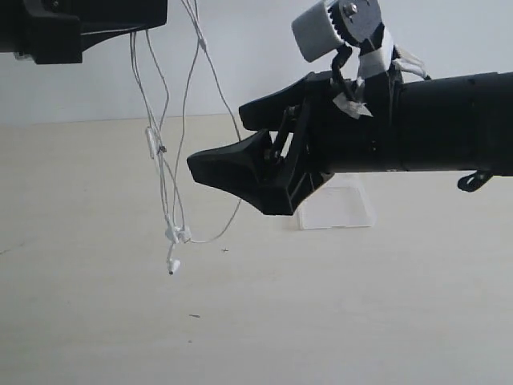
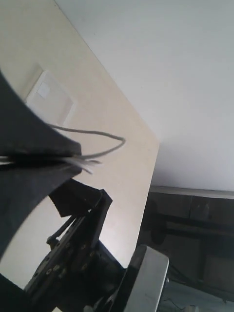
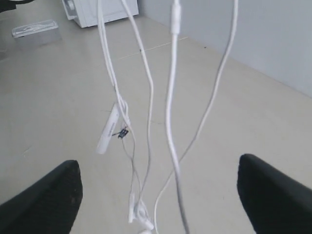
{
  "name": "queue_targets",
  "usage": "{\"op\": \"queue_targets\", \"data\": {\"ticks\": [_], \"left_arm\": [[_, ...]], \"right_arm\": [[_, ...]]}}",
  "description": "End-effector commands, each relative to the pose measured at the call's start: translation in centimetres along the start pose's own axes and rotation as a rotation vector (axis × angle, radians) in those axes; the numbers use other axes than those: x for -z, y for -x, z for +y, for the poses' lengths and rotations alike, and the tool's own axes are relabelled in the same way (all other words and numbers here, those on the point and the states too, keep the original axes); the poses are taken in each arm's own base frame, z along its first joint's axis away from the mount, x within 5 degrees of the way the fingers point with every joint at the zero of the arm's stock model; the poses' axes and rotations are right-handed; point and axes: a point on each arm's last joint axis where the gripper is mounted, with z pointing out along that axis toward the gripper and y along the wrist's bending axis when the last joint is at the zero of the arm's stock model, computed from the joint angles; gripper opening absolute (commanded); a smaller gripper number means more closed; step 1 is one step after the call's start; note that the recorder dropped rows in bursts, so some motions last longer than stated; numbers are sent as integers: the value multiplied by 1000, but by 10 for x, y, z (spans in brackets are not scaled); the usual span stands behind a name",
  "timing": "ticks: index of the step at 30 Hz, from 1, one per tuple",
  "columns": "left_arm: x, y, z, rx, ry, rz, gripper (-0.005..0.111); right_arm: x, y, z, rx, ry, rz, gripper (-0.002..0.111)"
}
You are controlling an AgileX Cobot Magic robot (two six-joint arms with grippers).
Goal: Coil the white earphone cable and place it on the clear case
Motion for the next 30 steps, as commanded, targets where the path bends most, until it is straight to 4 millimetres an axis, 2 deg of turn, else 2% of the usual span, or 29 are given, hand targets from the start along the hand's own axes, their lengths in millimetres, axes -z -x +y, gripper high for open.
{"op": "queue_targets", "data": {"ticks": [1,7,16,21,30], "left_arm": [[-1,2,-1,-1,-5,-5,0],[-1,2,-1,-1,-5,-5,0],[-1,2,-3,-2,-26,-3,0],[-1,2,-1,-2,-3,-6,0],[-1,2,-1,-2,1,-6,0]], "right_arm": [[-11,3,-3,-26,59,-17,83],[-29,2,-11,-52,76,1,83],[-65,10,-7,-8,55,34,83],[-68,10,-11,-79,30,41,83],[-68,10,-12,-77,27,41,83]]}}
